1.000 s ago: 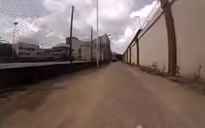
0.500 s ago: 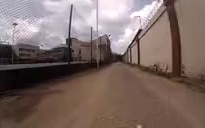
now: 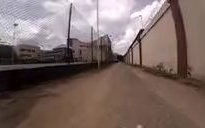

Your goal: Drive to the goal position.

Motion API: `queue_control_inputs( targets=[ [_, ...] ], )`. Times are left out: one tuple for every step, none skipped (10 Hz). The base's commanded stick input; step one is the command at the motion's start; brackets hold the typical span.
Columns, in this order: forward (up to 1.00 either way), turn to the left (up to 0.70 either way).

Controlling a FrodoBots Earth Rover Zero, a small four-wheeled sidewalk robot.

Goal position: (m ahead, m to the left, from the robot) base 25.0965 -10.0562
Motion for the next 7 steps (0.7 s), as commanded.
queue_control_inputs(
  targets=[
    [0.50,0.00],
    [0.50,0.00],
    [0.50,0.00],
    [0.50,0.00],
    [0.50,0.00],
    [0.50,0.00],
    [0.50,0.00]
  ],
)
